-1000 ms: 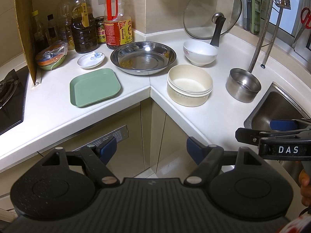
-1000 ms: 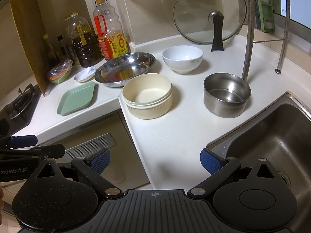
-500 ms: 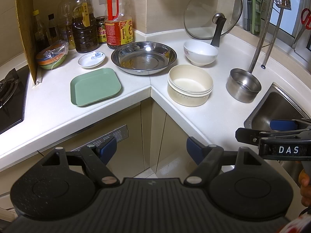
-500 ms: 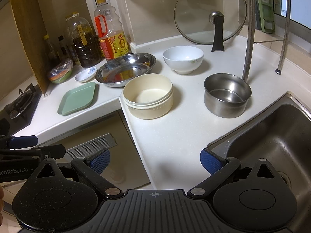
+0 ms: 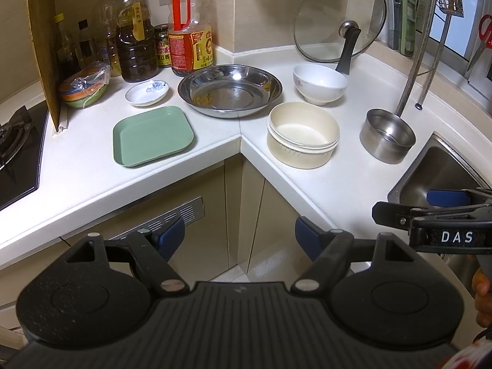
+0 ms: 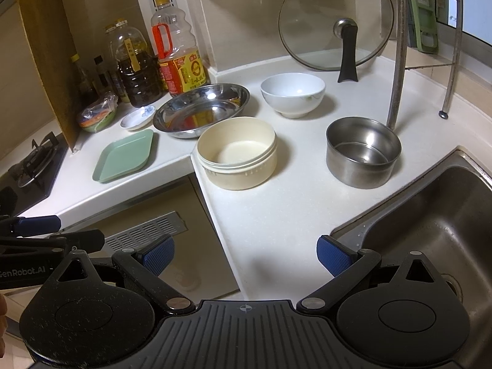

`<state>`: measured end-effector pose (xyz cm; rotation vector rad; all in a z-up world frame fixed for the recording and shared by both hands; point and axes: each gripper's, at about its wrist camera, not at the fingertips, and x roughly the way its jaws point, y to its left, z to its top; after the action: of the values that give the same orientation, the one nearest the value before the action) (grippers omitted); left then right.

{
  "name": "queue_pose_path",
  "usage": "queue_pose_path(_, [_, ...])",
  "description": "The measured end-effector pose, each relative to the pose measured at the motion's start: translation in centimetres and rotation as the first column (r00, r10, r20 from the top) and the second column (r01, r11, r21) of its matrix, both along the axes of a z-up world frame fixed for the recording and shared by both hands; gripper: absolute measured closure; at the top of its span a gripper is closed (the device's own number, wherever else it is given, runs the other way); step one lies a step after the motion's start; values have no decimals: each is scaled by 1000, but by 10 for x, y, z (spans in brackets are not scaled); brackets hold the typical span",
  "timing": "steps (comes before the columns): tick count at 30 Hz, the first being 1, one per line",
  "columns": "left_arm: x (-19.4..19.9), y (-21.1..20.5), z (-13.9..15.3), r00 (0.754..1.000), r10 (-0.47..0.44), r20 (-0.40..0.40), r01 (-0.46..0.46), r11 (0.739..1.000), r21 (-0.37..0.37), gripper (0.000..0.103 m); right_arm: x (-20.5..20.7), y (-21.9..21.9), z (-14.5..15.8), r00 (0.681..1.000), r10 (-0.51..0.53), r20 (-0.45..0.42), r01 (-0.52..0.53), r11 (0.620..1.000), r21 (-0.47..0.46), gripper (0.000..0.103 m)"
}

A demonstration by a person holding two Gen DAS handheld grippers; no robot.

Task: Organize plates and bowls
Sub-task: 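Move the open left gripper down to the light green square plate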

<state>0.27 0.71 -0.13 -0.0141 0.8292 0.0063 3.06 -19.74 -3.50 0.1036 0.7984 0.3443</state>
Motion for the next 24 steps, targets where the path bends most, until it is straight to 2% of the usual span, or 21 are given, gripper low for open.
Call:
queue_pose_path(9, [2, 19, -1, 998, 62, -20, -62, 998, -5, 25, 12, 12, -3, 999, 53, 4, -53, 998, 23, 4])
queue_pose_path(18, [21, 66, -3, 990, 140, -16, -140, 990, 14, 25, 38, 48, -3, 992, 119, 35, -121, 990, 78, 4])
queue_pose_path(24, [45, 108, -4, 981, 194, -4, -194, 981, 29, 25, 63, 86, -2, 984, 168, 52, -173, 979, 104, 12])
